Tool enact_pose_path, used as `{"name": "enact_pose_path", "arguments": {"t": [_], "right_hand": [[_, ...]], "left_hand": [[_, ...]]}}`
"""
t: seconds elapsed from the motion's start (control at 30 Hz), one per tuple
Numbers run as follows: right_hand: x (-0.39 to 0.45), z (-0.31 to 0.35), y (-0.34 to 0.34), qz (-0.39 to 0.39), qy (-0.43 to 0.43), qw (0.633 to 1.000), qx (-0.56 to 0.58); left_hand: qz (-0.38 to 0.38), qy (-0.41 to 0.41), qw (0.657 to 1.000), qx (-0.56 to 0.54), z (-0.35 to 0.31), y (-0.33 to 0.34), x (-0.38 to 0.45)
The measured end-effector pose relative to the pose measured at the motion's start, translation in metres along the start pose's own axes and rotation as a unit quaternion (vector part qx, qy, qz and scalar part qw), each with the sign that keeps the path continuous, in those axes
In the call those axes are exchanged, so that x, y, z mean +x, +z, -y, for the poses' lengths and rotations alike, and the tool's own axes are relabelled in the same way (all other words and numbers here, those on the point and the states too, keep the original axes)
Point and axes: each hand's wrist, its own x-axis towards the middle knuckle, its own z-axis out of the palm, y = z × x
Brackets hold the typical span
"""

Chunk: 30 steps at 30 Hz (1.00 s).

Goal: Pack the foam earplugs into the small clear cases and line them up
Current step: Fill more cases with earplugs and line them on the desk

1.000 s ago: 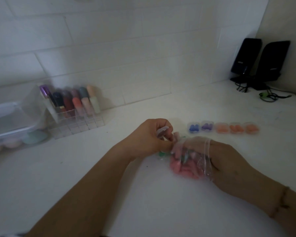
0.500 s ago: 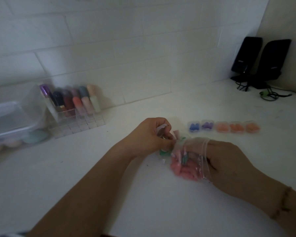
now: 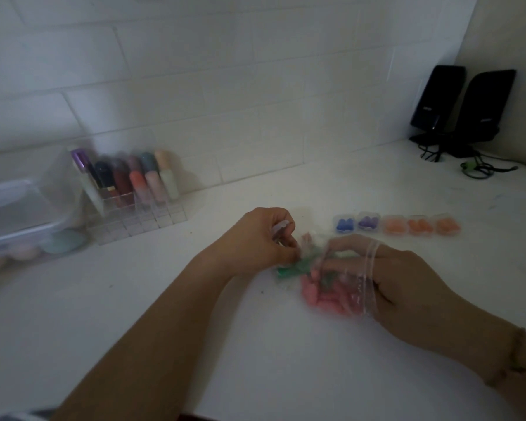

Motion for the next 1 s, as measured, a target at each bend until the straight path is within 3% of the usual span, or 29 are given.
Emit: {"name": "enact_pose_path", "arguments": {"t": [0.17, 0.23, 0.3, 0.33, 0.53, 0.67, 0.9, 1.0], "right_hand": [[0.000, -0.002, -0.011, -0.029, 0.013, 0.998, 0.059], [-0.004, -0.004, -0.011, -0.044, -0.040, 0.998, 0.033], [-0.004, 0.000, -0.009, -0.076, -0.027, 0.994, 0.077], [-0.004, 0.002, -0.011, -0.080, -0.075, 0.993, 0.039], [-0.003, -0.008, -0.010, -0.118, 0.064, 0.986, 0.097], [0.000, -0.003, -0.026, -0.066, 0.057, 0.993, 0.081], [-0.008, -0.001, -0.080, 0.063, 0.137, 0.988, 0.031], [-0.020, 0.000, -0.104, 0.055, 0.140, 0.987, 0.062]], "left_hand": [[0.001, -0.012, 0.999, 0.041, 0.005, -0.007, 0.001], [0.002, -0.014, 0.999, 0.048, 0.006, -0.009, 0.001], [0.005, -0.015, 0.999, 0.051, 0.007, -0.010, 0.001], [0.006, -0.015, 0.998, 0.054, 0.007, -0.010, 0.001], [-0.031, -0.005, 0.998, 0.060, 0.007, -0.013, 0.001], [-0.078, 0.015, 0.996, -0.051, 0.000, -0.016, 0.000], [-0.063, 0.071, 0.960, -0.265, -0.020, -0.002, -0.005], [-0.018, 0.075, 0.935, -0.345, -0.029, 0.010, -0.006]]}}
